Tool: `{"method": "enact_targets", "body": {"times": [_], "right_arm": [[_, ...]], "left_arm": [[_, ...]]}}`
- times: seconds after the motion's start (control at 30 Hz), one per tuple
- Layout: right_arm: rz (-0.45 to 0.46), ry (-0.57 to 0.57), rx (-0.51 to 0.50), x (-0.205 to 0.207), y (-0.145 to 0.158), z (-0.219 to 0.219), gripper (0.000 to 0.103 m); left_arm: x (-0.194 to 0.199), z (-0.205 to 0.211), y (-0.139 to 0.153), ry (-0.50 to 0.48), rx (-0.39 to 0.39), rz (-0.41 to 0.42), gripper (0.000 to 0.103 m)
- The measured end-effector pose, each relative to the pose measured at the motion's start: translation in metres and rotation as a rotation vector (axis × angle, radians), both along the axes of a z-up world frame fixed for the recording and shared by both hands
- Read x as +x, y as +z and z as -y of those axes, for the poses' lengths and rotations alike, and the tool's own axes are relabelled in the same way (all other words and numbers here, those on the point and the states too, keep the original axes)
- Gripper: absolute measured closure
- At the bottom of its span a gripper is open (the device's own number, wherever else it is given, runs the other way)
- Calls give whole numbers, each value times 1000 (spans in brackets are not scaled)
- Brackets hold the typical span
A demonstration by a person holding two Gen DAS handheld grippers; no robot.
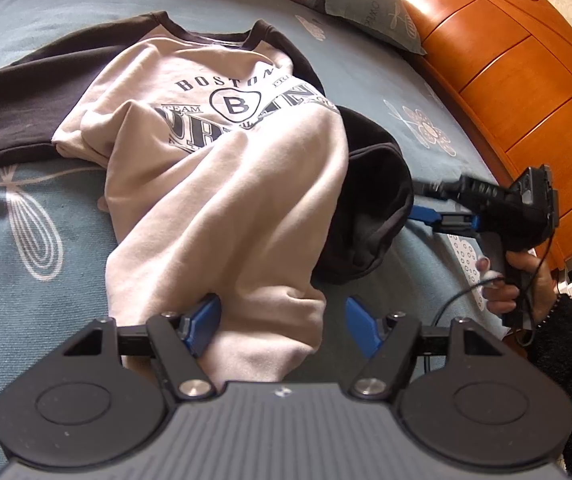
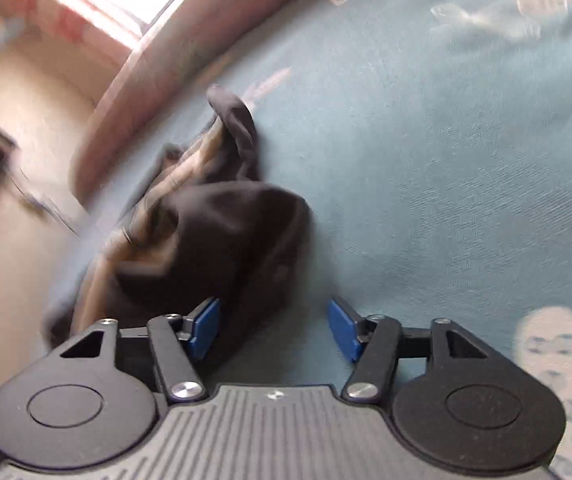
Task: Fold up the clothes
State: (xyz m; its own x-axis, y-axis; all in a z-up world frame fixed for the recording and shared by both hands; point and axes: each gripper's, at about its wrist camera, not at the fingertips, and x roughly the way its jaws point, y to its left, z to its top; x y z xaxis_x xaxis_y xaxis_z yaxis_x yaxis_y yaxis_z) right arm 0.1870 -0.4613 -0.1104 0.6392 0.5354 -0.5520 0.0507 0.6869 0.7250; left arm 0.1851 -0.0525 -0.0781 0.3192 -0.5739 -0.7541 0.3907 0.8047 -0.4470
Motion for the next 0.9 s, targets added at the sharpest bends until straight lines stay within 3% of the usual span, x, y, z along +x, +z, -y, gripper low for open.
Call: {"method": "enact_targets", "body": {"times": [0.23,0.3,0.37,0.43,0.5,0.57,0.7,0.9], "right_arm": [[35,47,122,13,-7,-18,23],[57,90,98,11,-9,-28,26],[69,64,108,15,-10,-29,28],[49,6,161,25,-16,-27,41],[20,-29,153,34,-23,-30,78],[7,-48,145,33,-26,-30,83],[18,-38,2,19,-9,-39,87],[74,-15,-381,8,42,-45,87]], "left_arm": [[0,0,-3,0,-7,-7,31],[1,-1,-3,-2,-10,-8,30],[1,-1,-4,0,-12,-11,30],[1,-1,-4,3,-11,-11,30],[0,0,-3,2,-7,-9,30],[-1,-1,-3,1,-6,-9,30],[1,-1,-3,0,-8,-15,30],[0,2,0,-11,3,-6,30]]}}
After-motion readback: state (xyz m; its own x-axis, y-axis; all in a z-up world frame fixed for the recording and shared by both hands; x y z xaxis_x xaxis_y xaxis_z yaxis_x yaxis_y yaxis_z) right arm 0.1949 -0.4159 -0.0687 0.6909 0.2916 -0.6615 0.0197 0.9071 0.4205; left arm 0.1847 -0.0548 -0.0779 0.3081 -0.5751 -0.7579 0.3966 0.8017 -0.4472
